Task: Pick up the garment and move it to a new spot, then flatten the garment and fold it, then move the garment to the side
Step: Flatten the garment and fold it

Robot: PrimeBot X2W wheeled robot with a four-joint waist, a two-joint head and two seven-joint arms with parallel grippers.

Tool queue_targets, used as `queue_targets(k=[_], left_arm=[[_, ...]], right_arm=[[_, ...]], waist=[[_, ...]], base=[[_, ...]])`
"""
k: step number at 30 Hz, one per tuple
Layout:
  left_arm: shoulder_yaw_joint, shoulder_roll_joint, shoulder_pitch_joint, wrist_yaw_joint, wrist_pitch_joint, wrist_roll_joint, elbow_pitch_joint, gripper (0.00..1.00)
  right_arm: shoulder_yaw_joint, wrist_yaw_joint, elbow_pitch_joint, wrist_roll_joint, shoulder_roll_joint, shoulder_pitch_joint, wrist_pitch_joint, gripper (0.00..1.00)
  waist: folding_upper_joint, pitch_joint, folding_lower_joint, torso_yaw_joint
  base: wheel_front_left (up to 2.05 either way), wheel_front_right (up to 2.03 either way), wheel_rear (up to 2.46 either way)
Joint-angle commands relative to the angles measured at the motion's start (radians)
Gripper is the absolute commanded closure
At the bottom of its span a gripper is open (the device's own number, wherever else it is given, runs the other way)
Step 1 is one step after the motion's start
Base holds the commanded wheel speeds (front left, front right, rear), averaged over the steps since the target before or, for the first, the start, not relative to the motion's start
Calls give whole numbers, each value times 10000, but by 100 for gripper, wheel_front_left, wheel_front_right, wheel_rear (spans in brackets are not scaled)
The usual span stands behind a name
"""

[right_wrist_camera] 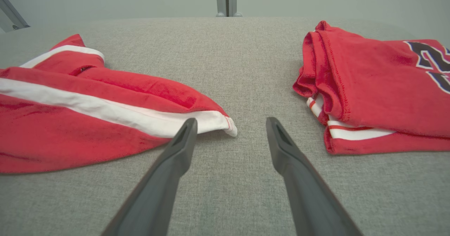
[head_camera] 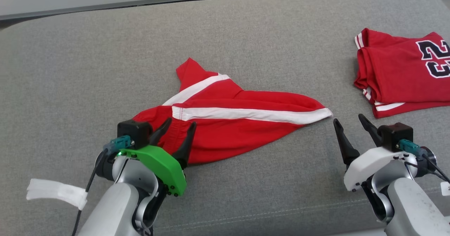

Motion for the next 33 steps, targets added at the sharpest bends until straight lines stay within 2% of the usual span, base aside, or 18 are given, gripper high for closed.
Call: queue_targets(k=[1, 5, 11, 18, 19, 20, 21, 22, 24, 28, 33], left_arm=[[54, -57, -321, 8, 118, -60, 156, 0], [168, -4, -889, 36, 528, -240, 669, 0], [205, 70, -1465, -221, 587, -346, 1030, 0], [207, 103, -1805, -320, 565, -441, 1478, 0], [209, 107, -1830, -315, 535, -425, 1522, 7], [207, 114, -1872, -326, 522, -410, 1557, 20], [198, 85, -1907, -354, 499, -457, 1574, 40], [187, 83, -1952, -375, 439, -455, 1581, 54], [138, 90, -2005, -396, 396, -400, 1602, 100], [66, 135, -1903, -397, 312, -339, 1356, 100], [90, 355, -1523, -208, 224, -259, 628, 100]], right_arm=[[137, -12, 226, 151, -134, -289, 40, 0], [581, -12, 956, 392, -389, -1033, 10, 0], [1252, -12, 2081, 769, -603, -2006, -102, 0], [1882, -12, 3211, 1099, -554, -2884, -422, 0], [1970, -12, 3349, 1149, -559, -2983, -463, 0], [2063, -12, 3469, 1217, -553, -3074, -474, 0], [2153, -12, 3602, 1278, -560, -3165, -498, 19], [2235, -12, 3699, 1337, -578, -3238, -539, 60], [2381, -12, 3887, 1433, -595, -3338, -689, 100], [2665, -12, 4240, 1757, -631, -3420, -945, 100], [2779, -12, 4114, 2038, -758, -3371, -1373, 100]], waist=[[0, 462, 0, -96], [0, 829, 0, -86], [0, 1239, 0, -52], [0, 1517, 0, -55], [0, 1542, 0, -58], [0, 1570, 0, -52], [0, 1593, 0, -47], [0, 1612, 0, -42], [0, 1632, 0, -38], [0, 1605, 0, -57], [0, 1481, 0, -98]], base=[[0, 0, 0], [0, 0, 0], [0, 0, 0], [0, 0, 0], [0, 0, 0], [0, 0, 0], [0, 0, 0], [0, 0, 0], [0, 0, 0], [0, 0, 0], [0, 0, 0]])
